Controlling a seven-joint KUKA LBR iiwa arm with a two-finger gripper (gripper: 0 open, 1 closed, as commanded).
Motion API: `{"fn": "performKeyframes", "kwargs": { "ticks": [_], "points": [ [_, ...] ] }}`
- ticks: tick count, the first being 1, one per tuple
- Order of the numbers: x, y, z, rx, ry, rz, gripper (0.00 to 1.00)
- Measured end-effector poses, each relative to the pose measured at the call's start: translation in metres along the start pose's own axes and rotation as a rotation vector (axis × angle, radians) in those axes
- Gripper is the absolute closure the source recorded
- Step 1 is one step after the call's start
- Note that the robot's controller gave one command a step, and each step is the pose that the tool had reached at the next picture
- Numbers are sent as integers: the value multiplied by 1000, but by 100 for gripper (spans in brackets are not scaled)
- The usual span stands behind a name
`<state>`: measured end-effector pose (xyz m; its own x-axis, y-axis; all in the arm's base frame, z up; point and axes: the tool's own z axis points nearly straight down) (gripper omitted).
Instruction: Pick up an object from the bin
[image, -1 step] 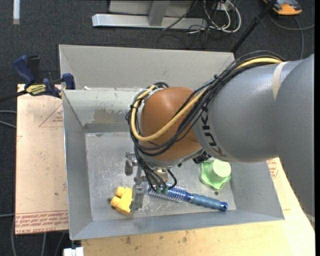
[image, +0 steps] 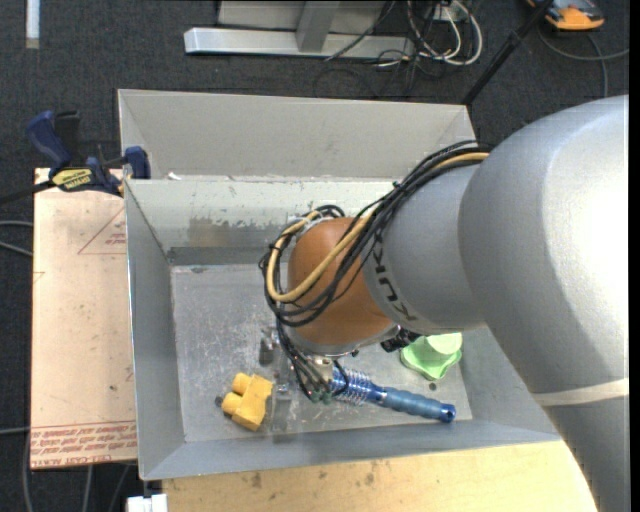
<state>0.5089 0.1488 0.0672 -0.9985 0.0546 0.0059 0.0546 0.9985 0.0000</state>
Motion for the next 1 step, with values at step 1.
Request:
{"fn": "performKeyframes", "kwargs": {
  "ticks": [1],
  "points": [
    [-1, 1, -3, -2, -6, -2, 100]
  ]
}}
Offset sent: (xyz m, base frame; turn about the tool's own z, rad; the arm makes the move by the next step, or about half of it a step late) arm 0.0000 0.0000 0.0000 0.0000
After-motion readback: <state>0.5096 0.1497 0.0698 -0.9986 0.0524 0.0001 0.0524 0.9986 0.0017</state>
